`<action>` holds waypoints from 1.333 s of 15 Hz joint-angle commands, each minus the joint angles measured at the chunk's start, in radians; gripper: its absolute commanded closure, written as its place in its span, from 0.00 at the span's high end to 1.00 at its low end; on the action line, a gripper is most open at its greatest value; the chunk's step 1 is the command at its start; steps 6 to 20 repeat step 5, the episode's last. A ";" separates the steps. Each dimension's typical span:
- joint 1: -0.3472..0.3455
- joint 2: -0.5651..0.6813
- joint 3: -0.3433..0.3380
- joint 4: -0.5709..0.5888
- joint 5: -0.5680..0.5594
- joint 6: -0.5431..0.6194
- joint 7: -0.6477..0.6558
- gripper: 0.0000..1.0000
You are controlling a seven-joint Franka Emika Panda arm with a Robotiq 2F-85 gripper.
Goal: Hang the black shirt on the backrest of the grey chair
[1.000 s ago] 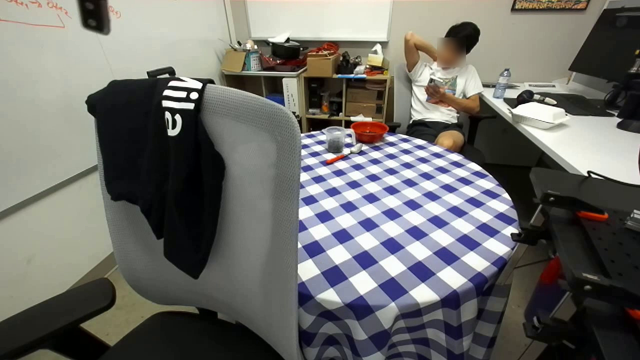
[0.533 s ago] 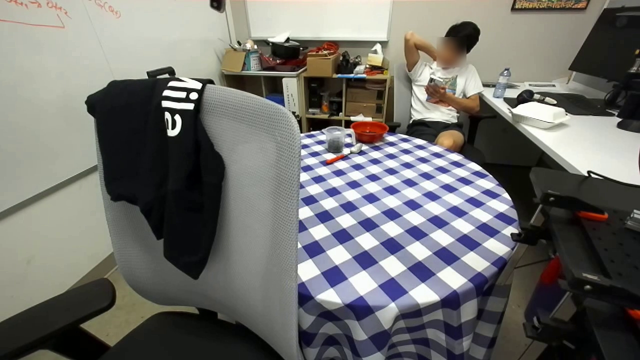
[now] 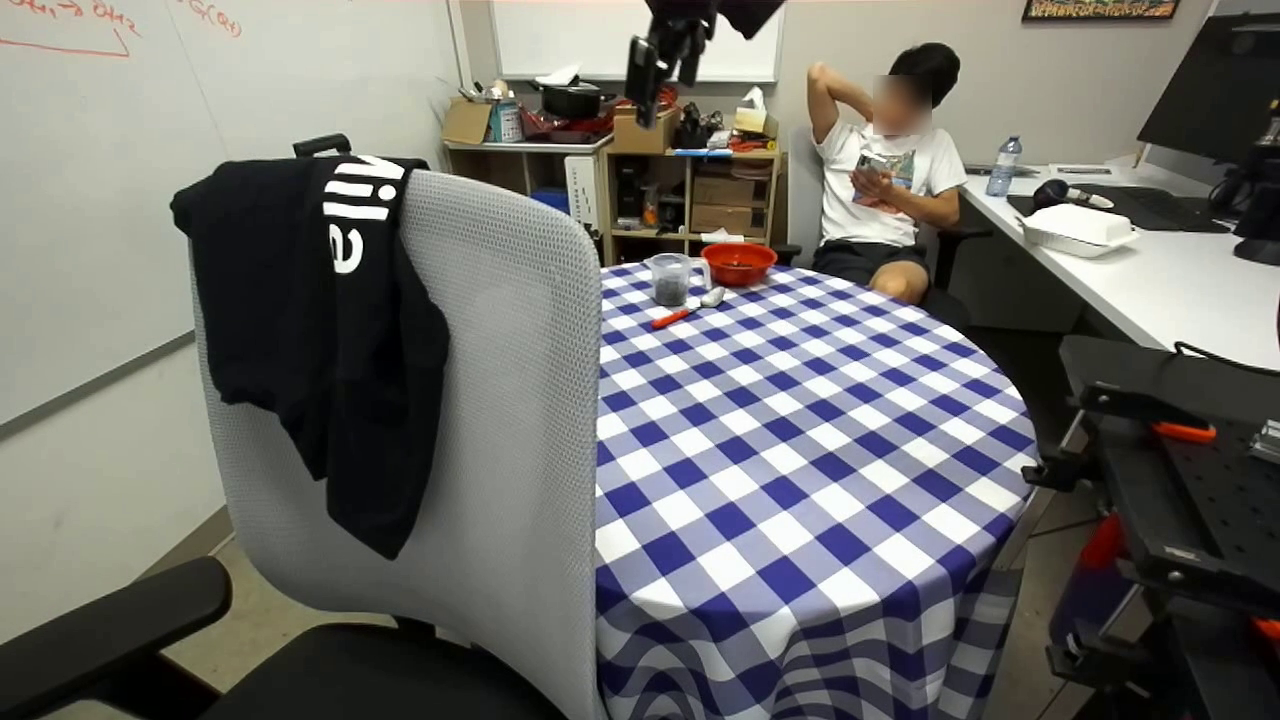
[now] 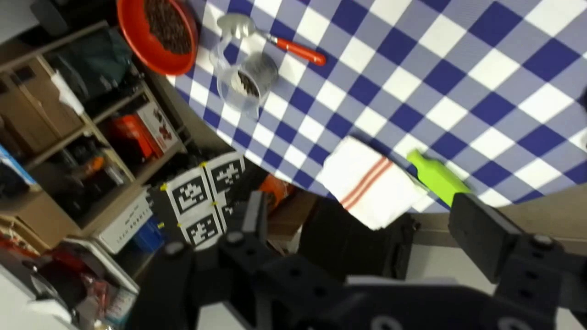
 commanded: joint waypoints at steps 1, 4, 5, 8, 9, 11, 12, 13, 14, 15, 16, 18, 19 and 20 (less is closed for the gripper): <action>-0.049 -0.047 -0.002 -0.147 0.084 0.003 0.059 1.00; -0.049 -0.004 -0.008 -0.112 0.073 0.003 0.034 1.00; -0.051 -0.008 -0.008 -0.119 0.076 0.003 0.036 1.00; -0.051 -0.008 -0.008 -0.119 0.076 0.003 0.036 1.00; -0.051 -0.008 -0.008 -0.119 0.076 0.003 0.036 1.00; -0.051 -0.008 -0.008 -0.119 0.076 0.003 0.036 1.00; -0.051 -0.008 -0.008 -0.119 0.076 0.003 0.036 1.00; -0.051 -0.008 -0.008 -0.119 0.076 0.003 0.036 1.00; -0.051 -0.008 -0.008 -0.119 0.076 0.003 0.036 1.00; -0.051 -0.008 -0.008 -0.119 0.076 0.003 0.036 1.00; -0.051 -0.008 -0.008 -0.119 0.076 0.003 0.036 1.00; -0.051 -0.008 -0.008 -0.119 0.076 0.003 0.036 1.00; -0.051 -0.008 -0.008 -0.119 0.076 0.003 0.036 1.00; -0.051 -0.008 -0.008 -0.119 0.076 0.003 0.036 1.00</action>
